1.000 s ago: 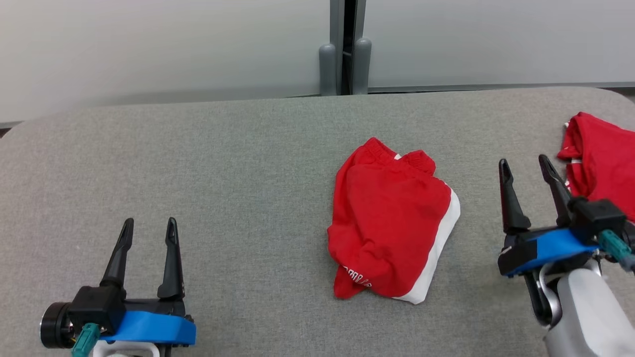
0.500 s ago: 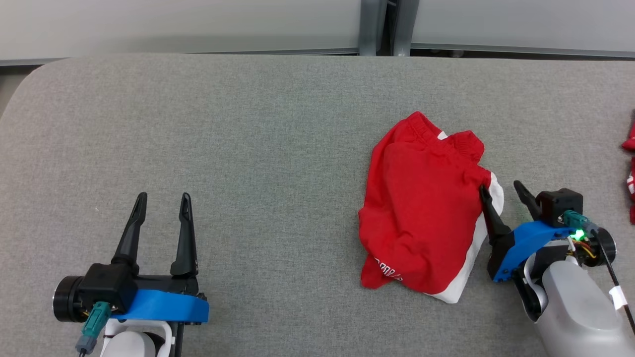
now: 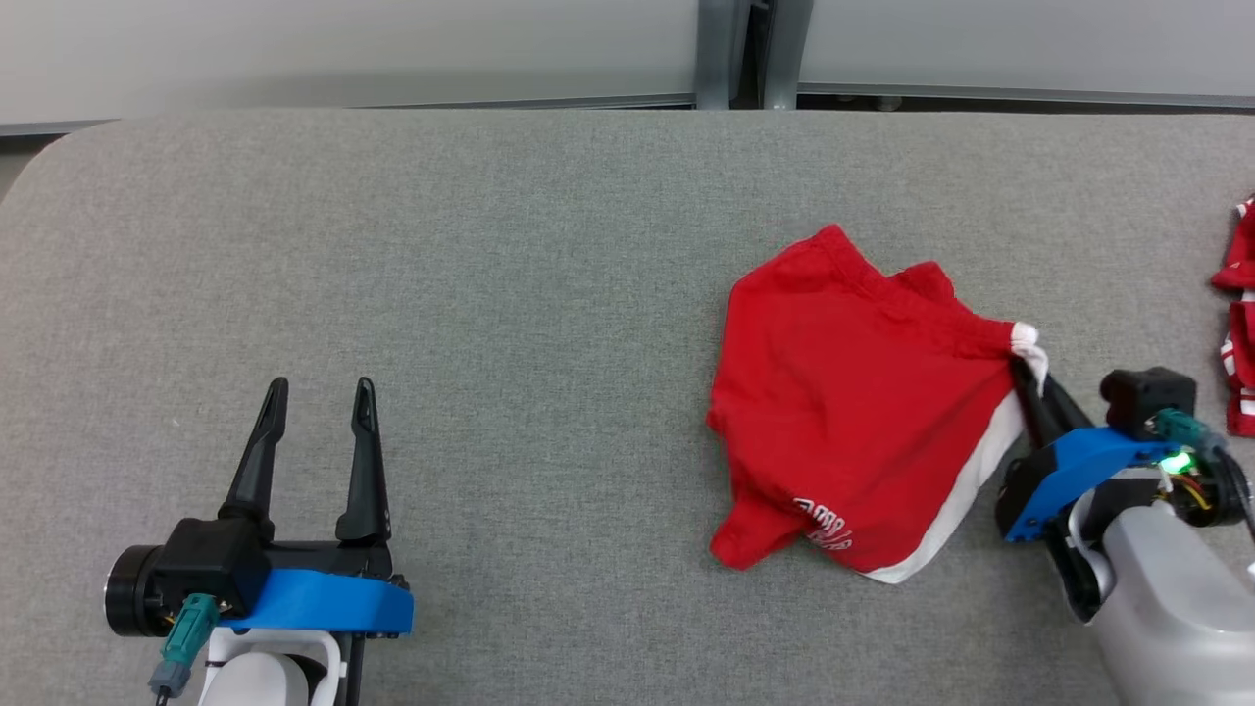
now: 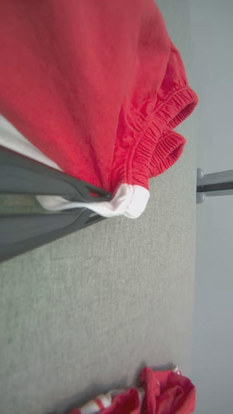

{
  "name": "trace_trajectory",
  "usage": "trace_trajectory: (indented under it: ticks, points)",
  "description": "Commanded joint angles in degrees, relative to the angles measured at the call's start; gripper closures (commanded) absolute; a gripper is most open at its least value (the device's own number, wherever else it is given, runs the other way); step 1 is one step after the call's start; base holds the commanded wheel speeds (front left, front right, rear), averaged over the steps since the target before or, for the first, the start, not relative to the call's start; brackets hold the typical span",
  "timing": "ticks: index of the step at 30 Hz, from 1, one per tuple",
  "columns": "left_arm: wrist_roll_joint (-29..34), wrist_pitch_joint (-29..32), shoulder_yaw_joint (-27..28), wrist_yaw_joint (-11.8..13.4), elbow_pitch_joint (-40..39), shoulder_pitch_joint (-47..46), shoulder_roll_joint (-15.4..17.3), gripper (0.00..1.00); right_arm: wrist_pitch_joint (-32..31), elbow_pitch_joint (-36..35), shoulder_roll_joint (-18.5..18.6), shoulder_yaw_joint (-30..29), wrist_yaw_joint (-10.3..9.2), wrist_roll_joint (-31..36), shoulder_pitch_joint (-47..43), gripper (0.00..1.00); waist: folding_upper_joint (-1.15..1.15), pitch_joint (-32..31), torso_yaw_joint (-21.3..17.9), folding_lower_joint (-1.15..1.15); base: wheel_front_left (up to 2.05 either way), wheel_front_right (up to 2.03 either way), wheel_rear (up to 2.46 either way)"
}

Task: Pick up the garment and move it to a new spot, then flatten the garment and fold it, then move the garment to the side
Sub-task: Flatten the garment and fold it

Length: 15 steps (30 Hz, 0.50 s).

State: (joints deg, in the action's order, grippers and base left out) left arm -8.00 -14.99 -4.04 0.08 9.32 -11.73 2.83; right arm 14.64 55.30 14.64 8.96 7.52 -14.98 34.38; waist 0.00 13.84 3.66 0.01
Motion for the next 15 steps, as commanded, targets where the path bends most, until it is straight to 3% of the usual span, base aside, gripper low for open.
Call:
trace_trajectory:
  ticks: [1,8,15]
  points:
    - [0.0,-0.3,0.3,0.2,0.1,-0.1,0.2,0.00,0.4,-0.4,0.8,-0.5,-0.06,-0.1,1.0,1.00,0.00,-0.3,-0.3,-0.01,0.00,0.00,0.00]
    - [0.0,-0.3,0.4,0.0,0.4,0.9,0.2,0.00,0.5,-7.8,4.9,-6.9,-0.05,2.4,-0.5,1.00,0.00,-1.6,-1.4,-0.01,0.00,0.00,0.00]
    - [-0.2,-0.3,0.4,-0.2,1.1,1.9,0.2,0.00,0.5,-18.8,1.8,-7.3,-0.05,6.3,-3.1,1.00,0.00,-4.1,-1.7,-0.01,0.00,0.00,0.00]
